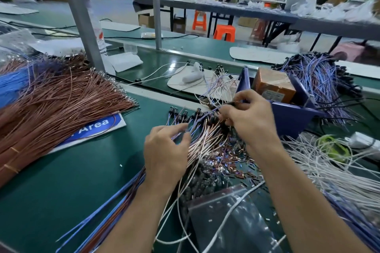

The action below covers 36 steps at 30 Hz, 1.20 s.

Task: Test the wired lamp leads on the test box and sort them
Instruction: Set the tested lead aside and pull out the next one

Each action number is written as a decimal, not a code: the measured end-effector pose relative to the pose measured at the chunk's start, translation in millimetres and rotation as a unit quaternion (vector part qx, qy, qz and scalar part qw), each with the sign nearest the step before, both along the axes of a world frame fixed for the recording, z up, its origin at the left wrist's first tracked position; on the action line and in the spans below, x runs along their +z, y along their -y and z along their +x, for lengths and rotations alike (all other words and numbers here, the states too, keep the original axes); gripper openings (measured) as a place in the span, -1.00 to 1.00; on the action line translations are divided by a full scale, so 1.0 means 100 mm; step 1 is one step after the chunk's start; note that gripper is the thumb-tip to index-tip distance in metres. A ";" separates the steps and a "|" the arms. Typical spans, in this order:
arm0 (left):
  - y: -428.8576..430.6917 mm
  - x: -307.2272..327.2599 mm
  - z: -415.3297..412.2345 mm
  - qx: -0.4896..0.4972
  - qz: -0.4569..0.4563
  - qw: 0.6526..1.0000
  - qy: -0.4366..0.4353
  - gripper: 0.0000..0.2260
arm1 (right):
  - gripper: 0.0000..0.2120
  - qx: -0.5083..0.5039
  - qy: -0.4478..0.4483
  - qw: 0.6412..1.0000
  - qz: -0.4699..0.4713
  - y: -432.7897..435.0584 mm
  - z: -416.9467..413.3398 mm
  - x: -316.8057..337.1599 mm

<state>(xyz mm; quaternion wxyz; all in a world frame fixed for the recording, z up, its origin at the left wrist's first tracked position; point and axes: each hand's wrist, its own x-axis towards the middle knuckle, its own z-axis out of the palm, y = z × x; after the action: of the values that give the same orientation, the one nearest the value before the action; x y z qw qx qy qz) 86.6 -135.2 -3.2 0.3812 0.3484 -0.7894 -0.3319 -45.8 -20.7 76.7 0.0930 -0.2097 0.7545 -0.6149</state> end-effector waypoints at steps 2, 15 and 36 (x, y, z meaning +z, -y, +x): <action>-0.06 0.03 0.00 -0.034 0.005 0.998 -0.050 -0.85 | -0.84 0.000 0.159 0.973 -0.165 -0.16 0.00 0.04; -0.17 0.13 0.14 -0.131 0.037 0.988 -0.073 -0.63 | -0.65 -0.058 0.409 0.809 -0.418 -1.11 -0.03 0.00; -1.01 0.39 -0.84 -0.433 0.141 0.889 -0.046 -0.86 | -0.68 0.020 0.158 0.986 0.046 -1.49 -0.11 -0.28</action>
<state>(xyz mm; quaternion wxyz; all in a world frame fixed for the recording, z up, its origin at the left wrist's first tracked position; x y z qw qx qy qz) 2.9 -34.6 35.5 0.1826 0.0066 -0.7885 -0.5873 -57.1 127.9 48.7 0.2332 -0.1204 0.7533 -0.6030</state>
